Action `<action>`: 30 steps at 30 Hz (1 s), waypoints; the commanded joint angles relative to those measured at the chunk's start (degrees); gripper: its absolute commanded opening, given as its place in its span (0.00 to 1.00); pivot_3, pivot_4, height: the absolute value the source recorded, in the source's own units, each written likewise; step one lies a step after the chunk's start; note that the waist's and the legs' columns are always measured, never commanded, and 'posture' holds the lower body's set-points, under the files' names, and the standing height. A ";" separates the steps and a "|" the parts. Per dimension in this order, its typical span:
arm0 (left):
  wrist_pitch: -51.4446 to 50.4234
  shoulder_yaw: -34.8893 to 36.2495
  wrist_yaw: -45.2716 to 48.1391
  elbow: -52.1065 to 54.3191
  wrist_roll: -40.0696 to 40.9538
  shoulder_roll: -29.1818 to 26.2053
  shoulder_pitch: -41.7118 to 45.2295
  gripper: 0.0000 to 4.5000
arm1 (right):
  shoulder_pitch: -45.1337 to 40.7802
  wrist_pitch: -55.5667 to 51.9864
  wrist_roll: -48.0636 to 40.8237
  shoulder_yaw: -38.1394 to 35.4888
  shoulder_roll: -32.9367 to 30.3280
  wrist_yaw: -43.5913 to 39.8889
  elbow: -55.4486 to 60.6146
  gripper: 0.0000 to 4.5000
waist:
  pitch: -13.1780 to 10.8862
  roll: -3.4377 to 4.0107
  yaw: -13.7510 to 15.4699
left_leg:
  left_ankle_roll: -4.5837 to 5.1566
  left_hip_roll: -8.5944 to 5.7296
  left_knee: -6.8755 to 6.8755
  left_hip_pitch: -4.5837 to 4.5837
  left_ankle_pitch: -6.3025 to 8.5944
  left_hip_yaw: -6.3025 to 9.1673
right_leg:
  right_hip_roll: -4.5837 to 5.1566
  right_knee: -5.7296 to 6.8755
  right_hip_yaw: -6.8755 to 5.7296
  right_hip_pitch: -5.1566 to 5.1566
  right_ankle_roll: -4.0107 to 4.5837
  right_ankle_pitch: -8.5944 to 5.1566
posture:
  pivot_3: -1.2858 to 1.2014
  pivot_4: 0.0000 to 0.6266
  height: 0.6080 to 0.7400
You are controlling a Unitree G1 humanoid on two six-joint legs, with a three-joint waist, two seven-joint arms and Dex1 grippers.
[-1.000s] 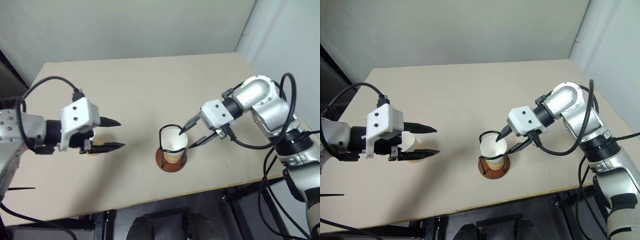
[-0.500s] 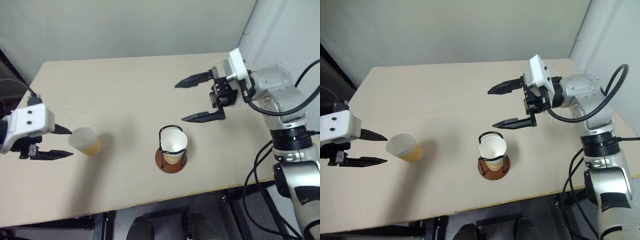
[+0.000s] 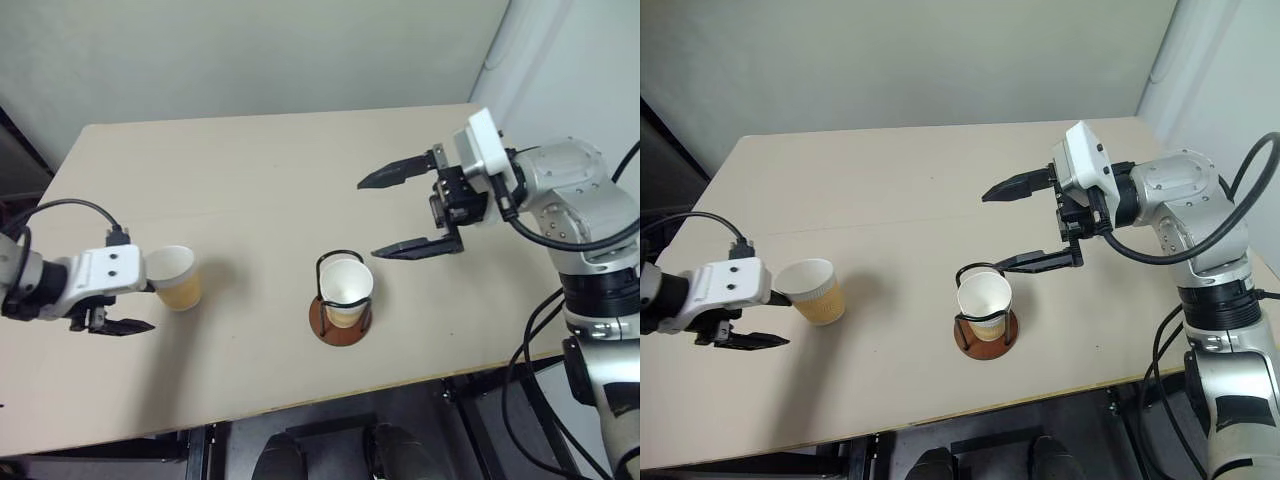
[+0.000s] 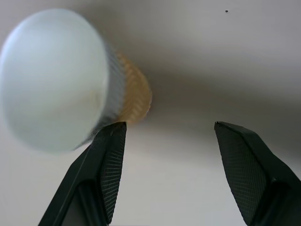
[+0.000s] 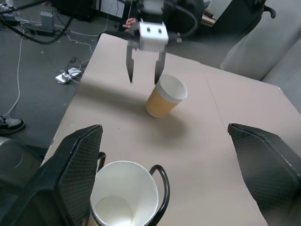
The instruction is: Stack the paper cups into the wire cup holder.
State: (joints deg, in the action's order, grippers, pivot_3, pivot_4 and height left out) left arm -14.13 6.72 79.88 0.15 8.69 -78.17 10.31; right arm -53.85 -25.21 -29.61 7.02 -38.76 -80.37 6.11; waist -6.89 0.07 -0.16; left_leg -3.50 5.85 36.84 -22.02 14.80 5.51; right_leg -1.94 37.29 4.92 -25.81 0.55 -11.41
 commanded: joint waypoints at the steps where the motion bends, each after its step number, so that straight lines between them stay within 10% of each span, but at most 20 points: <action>1: 0.01 0.22 0.76 0.23 0.53 -0.53 1.84 0.45 | -0.07 -0.66 -1.68 -2.39 -0.78 0.68 2.53 1.00 | 0.00 0.00 -0.02 | 0.00 0.00 0.00 0.00 0.00 -0.02 | 0.00 0.00 -0.01 0.00 0.00 0.00 | 0.52 0.24 1.00; 7: -0.62 2.56 3.85 2.22 5.26 -0.74 3.62 0.01 | 0.72 -1.77 -2.58 -3.19 -2.84 -0.04 3.31 1.00 | 0.00 0.00 0.01 | 0.00 -0.01 0.02 0.00 0.00 -0.02 | -0.02 0.00 -0.04 0.00 -0.01 0.00 | 0.52 0.24 1.00; 13: -5.74 3.87 8.03 8.36 18.58 0.65 17.16 0.01 | 7.18 -4.60 -6.86 -10.43 -12.52 -2.99 5.90 1.00 | 0.00 -0.09 1.12 | -0.04 -0.09 0.21 -0.26 -0.02 -0.05 | -0.11 -0.03 -0.04 0.02 0.01 -0.03 | 0.52 0.24 1.00; 23: -0.86 -7.98 10.96 -0.07 9.81 2.43 33.57 0.01 | 18.88 -4.91 -8.18 -17.89 -20.14 -1.07 9.38 1.00 | -0.01 -0.01 0.05 | -0.02 -0.24 0.34 -0.05 0.01 -0.48 | -0.01 -0.25 0.12 0.25 -0.59 0.10 | 0.52 0.24 1.00; 30: 0.62 -0.80 11.48 -2.93 7.88 -5.45 21.52 0.46 | 16.61 -2.10 -6.06 -12.69 -16.64 -0.62 7.56 1.00 | -0.02 0.00 -0.76 | 0.55 0.03 0.32 0.10 0.25 -0.14 | -0.59 -0.22 0.27 0.24 -0.81 0.12 | 0.52 0.24 1.00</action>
State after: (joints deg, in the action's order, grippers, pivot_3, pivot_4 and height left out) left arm -14.09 2.10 89.81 -4.17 15.98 -81.89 32.49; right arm -35.43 -28.48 -35.74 -5.27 -55.10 -81.04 13.60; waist -6.91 0.07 -0.92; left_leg -2.94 5.91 37.16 -21.93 15.06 5.41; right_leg -2.58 37.08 5.20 -25.58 -0.26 -11.29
